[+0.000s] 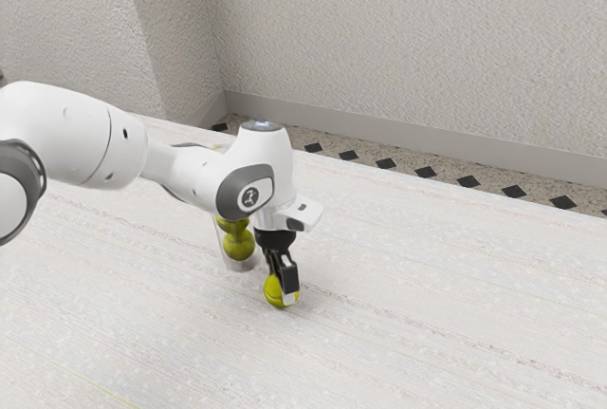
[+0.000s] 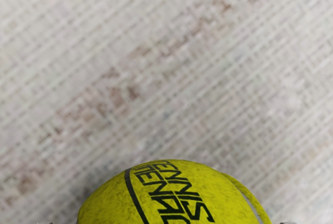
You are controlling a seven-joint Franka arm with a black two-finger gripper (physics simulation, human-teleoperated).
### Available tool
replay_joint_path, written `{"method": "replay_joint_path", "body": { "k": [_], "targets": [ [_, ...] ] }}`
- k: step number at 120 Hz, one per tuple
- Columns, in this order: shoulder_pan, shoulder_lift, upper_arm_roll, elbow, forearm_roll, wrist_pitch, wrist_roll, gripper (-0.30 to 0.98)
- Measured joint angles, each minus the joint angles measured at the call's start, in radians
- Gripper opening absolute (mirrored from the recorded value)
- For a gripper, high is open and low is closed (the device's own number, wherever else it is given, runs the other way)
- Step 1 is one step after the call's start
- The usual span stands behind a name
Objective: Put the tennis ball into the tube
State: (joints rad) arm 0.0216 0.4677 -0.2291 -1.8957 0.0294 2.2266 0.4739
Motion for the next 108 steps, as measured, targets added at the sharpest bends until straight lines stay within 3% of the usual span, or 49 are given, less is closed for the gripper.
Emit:
{"method": "replay_joint_path", "body": {
  "k": [33, 70, 91, 108],
  "targets": [
    [0.000, -0.009, -0.003, -0.006, 0.010, 0.016, -0.018, 0.30],
    [0.043, -0.280, -0.001, 0.045, 0.076, -0.007, -0.068, 0.04],
    [0.061, -0.325, -0.001, 0.176, 0.157, -0.081, -0.094, 0.06],
    [0.102, -0.336, -0.001, 0.205, 0.190, -0.143, -0.099, 0.18]
  ]
}}
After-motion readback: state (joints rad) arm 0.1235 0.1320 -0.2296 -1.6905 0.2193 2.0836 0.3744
